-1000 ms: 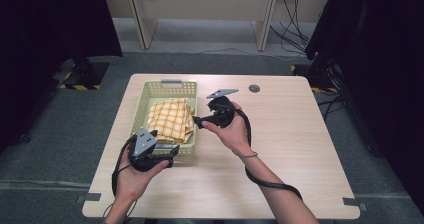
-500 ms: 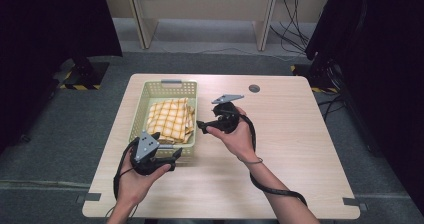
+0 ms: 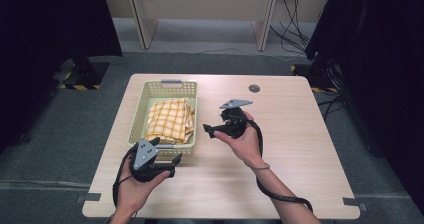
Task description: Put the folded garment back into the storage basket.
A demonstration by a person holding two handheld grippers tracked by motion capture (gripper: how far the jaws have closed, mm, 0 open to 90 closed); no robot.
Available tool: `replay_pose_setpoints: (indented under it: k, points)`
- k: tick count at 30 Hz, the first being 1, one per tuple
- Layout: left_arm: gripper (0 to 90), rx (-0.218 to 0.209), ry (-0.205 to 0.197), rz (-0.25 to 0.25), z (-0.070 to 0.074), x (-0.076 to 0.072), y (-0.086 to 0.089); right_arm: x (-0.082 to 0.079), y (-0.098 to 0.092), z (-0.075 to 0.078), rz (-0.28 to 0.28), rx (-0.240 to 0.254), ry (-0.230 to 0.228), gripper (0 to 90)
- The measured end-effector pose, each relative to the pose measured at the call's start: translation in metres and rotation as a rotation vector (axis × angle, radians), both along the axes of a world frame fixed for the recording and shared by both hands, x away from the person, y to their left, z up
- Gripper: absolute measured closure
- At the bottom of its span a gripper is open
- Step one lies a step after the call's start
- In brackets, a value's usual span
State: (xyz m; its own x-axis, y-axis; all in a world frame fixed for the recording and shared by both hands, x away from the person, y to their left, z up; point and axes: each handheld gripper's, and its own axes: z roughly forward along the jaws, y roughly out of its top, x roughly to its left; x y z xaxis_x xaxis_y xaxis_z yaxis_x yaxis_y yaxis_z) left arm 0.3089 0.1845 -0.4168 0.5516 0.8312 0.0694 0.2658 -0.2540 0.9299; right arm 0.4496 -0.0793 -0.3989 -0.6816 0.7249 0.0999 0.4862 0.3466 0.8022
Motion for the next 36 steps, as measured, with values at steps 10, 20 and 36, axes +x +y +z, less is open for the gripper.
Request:
replay_pose_setpoints:
  k: [10, 20, 36]
  points:
    - [13.1, 0.001, -0.012, -0.021, -0.004, -0.007, -0.004, -0.005, -0.009, -0.005, -0.01, -0.007, -0.003, 10.8]
    - [13.0, 0.004, -0.029, -0.018, -0.006, -0.013, 0.004, -0.007, -0.021, -0.008, -0.023, -0.007, -0.007, 10.7]
    - [13.1, -0.001, -0.052, -0.002, -0.008, -0.018, 0.012, -0.014, -0.041, -0.012, -0.047, -0.013, -0.018, 10.7]
